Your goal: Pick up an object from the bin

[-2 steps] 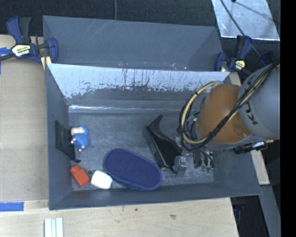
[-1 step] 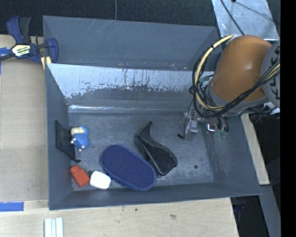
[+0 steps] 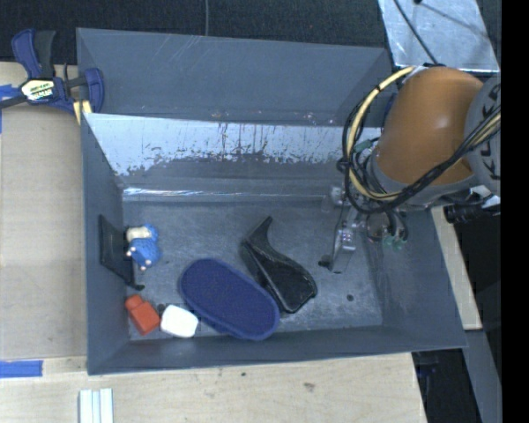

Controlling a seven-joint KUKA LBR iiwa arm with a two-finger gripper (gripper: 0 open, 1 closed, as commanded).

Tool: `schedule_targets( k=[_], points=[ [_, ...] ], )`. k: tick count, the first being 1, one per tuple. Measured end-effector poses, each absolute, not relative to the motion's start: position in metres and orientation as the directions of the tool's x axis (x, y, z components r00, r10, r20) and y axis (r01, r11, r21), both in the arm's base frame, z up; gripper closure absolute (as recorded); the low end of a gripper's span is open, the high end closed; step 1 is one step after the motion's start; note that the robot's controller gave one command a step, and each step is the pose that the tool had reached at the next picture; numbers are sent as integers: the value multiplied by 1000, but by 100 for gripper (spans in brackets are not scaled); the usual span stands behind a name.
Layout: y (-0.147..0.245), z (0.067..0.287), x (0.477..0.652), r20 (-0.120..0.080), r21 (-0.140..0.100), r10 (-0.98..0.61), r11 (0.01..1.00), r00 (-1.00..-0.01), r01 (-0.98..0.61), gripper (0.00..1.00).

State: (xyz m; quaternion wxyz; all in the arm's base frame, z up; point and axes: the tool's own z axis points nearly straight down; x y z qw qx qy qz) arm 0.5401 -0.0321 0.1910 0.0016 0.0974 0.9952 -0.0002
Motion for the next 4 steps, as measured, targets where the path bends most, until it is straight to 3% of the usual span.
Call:
schedule_targets(
  k=[1, 2, 3, 4],
  points=[
    [24, 89, 529, 3, -1, 344, 939, -939, 344, 0],
    [9, 78, 541, 20, 13, 297, 955, -955, 298, 0],
    [9, 79, 540, 26, 10, 293, 956, -956, 293, 100],
    [-5, 279, 531, -4, 1, 327, 945, -945, 327, 100]
  ],
)
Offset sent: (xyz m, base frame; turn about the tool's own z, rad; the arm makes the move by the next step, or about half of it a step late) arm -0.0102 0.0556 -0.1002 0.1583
